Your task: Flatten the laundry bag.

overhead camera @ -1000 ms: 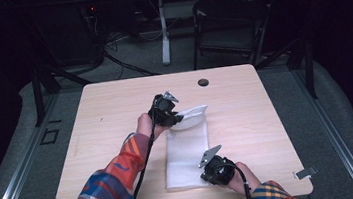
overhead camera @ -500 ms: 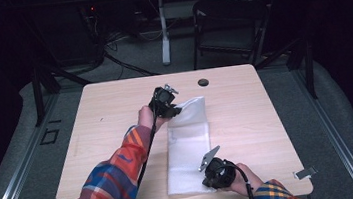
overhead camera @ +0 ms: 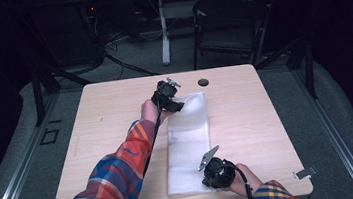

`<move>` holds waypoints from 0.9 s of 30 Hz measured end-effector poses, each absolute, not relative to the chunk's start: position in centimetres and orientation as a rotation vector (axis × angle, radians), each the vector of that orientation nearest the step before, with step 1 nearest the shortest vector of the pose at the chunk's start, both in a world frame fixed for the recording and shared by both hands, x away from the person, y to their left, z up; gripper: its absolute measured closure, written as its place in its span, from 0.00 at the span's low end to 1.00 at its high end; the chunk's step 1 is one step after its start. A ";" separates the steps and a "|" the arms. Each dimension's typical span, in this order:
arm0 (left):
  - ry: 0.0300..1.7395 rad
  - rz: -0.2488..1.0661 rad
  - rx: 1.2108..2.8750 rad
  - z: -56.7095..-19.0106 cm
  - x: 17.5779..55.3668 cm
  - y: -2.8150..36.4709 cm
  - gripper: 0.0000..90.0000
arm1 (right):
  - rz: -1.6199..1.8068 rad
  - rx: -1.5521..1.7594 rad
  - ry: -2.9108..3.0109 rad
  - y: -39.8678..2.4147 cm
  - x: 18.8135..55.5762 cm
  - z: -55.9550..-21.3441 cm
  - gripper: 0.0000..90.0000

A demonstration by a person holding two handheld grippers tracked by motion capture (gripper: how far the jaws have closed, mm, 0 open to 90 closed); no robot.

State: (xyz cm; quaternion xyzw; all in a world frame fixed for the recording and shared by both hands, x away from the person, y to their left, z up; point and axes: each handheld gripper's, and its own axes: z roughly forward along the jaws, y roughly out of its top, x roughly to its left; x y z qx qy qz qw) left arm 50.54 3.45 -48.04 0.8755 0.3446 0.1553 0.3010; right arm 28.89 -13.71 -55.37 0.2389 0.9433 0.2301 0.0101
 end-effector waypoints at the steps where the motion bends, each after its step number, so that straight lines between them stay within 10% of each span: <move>1: 0.932 0.416 2.309 -47.8 50.7 3.6 0.45 | 0.720 0.746 2.943 -13.7 28.9 -55.4 1.00; 3: 0.944 0.418 2.283 -47.3 50.8 3.9 0.28 | 0.711 0.736 2.945 -13.7 28.9 -55.3 1.00; 10: 0.889 0.370 2.288 -46.0 49.8 4.4 0.19 | 0.768 0.758 2.915 -14.0 29.0 -55.0 0.90; 19: 0.795 0.286 2.325 -46.0 46.4 5.1 0.16 | 0.826 0.960 2.793 -15.9 30.0 -53.3 0.33; 27: 0.727 0.259 2.352 -46.9 42.7 5.9 0.13 | 0.905 1.085 2.701 -17.4 30.5 -52.5 0.11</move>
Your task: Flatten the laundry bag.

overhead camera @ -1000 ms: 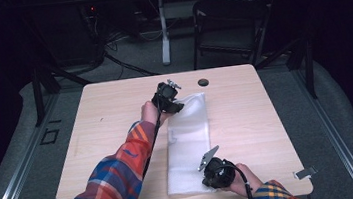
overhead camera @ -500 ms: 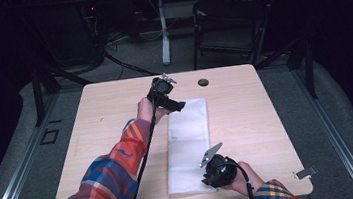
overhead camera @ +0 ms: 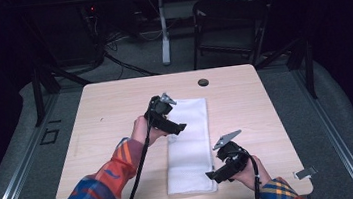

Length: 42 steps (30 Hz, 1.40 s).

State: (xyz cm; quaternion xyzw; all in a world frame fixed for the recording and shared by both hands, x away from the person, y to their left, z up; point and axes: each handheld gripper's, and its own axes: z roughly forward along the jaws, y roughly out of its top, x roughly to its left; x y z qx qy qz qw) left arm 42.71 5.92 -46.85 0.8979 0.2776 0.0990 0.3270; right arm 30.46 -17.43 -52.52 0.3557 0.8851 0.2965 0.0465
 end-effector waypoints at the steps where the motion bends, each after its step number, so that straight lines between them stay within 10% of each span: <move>1: 0.721 0.254 2.357 -47.0 42.3 6.0 0.13 | 0.889 1.089 2.696 -17.6 30.5 -52.4 0.09; 42: 0.447 0.144 2.463 -51.3 30.8 4.5 0.09 | 0.825 1.186 2.611 -19.2 31.1 -52.6 0.05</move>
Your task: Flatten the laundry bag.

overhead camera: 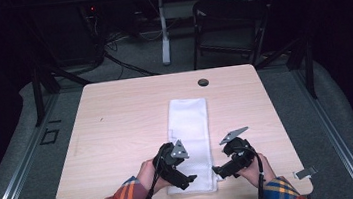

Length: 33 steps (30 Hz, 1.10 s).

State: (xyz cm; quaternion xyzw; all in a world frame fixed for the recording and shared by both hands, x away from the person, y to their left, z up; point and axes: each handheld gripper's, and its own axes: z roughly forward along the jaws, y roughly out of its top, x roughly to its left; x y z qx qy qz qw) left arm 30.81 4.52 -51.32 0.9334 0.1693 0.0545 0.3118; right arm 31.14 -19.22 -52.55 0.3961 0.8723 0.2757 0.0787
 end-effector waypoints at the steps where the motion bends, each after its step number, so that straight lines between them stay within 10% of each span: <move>1: 0.430 0.130 2.473 -51.6 30.6 4.2 0.10 | 0.821 1.185 2.611 -19.2 31.2 -52.6 0.05; 33: 0.314 -0.041 2.613 -55.6 29.6 2.1 0.67 | 0.743 1.165 2.654 -18.8 31.2 -53.0 0.23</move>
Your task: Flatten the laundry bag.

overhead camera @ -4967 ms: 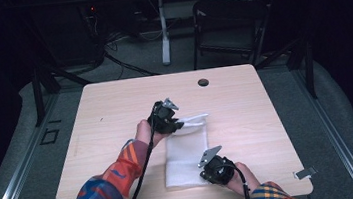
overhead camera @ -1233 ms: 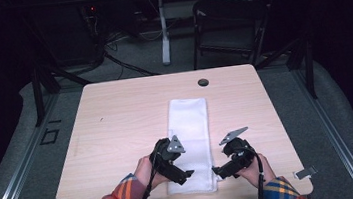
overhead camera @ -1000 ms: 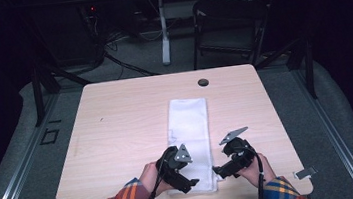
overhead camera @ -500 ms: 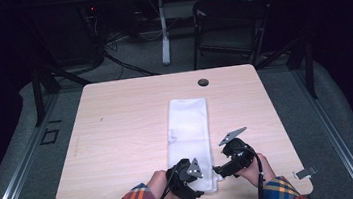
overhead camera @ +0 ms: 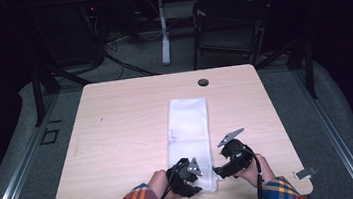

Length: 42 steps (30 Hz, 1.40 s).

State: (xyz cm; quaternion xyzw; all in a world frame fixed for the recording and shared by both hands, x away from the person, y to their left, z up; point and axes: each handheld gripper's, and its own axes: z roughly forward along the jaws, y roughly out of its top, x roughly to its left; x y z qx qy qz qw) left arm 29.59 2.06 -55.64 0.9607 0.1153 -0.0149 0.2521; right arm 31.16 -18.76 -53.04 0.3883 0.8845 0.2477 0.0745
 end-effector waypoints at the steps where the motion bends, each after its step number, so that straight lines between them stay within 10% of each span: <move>1: 0.324 -0.058 2.607 -55.6 29.8 2.1 0.68 | 0.743 1.164 2.654 -18.8 31.2 -53.1 0.23; 15: 0.364 -0.152 2.572 -55.6 30.9 2.6 0.90 | 0.734 1.145 2.645 -18.6 31.0 -53.0 0.33; 31: 0.404 -0.081 2.460 -53.7 30.7 3.8 0.96 | 0.699 0.981 2.757 -16.3 30.3 -54.1 0.98; 42: 0.466 -0.026 2.437 -53.1 31.0 4.7 0.97 | 0.693 0.980 2.743 -15.2 30.8 -55.7 1.00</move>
